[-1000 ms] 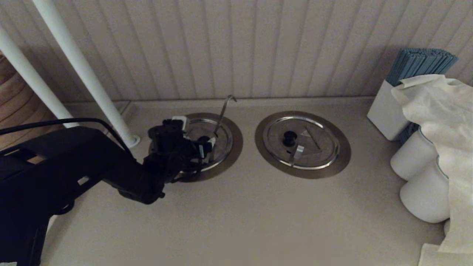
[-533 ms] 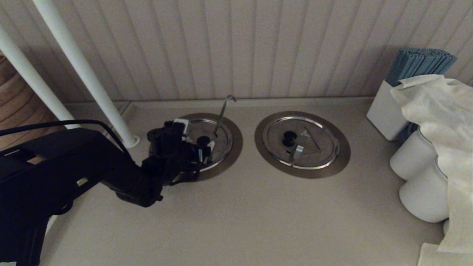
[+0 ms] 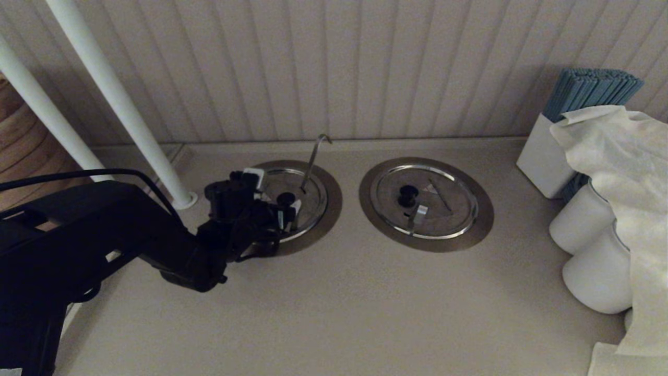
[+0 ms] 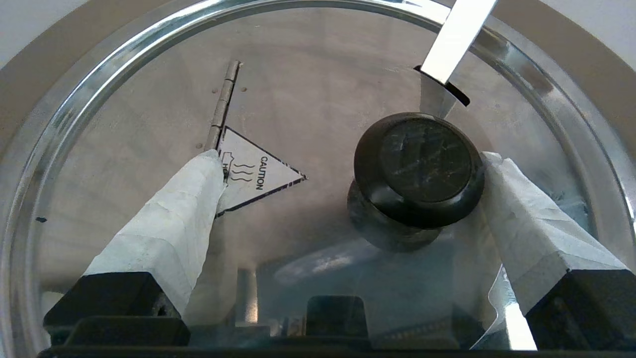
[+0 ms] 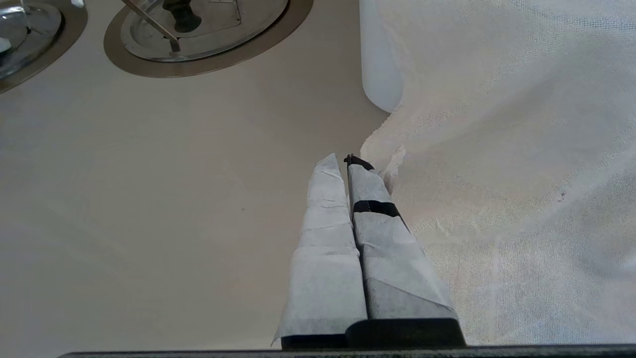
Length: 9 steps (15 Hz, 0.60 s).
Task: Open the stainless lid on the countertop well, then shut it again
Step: Open the lid
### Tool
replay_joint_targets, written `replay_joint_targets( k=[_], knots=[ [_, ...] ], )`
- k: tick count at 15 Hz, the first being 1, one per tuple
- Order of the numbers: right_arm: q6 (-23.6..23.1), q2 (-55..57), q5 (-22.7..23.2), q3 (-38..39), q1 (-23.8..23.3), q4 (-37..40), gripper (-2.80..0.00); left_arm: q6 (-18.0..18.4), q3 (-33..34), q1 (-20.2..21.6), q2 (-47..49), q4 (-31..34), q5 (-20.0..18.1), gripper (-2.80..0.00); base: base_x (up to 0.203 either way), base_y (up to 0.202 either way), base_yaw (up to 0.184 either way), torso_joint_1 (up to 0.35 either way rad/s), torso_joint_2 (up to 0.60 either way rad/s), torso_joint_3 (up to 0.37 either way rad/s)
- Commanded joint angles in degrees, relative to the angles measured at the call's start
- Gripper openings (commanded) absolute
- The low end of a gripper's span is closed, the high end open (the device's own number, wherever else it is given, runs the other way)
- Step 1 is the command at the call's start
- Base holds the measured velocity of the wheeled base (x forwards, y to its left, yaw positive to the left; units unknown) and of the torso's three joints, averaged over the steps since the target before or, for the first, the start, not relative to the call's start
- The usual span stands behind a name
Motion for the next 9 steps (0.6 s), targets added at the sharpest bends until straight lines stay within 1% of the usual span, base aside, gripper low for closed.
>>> replay_joint_targets(
  k=[1,3,4,9],
  knots=[
    [0.0,0.1,0.0,0.0,0.0,0.0,-2.80,-0.2,-0.3,0.4,-1.4,-0.5,0.3,0.00,0.000,0.000,0.000,0.000,0.00,0.000],
    [0.0,0.1,0.0,0.0,0.0,0.0,-2.80,-0.8,-0.4,0.4,-2.6,-0.4,0.3,0.00,0.000,0.000,0.000,0.000,0.00,0.000],
    [-0.1,0.1,0.0,0.0,0.0,0.0,-2.80,-2.1,-0.5,0.4,-3.5,-0.3,0.3,0.00,0.000,0.000,0.000,0.000,0.00,0.000],
    [0.0,0.1,0.0,0.0,0.0,0.0,-2.80,-2.7,-1.1,0.6,-5.2,-0.3,0.3,0.00,0.000,0.000,0.000,0.000,0.00,0.000]
  ],
)
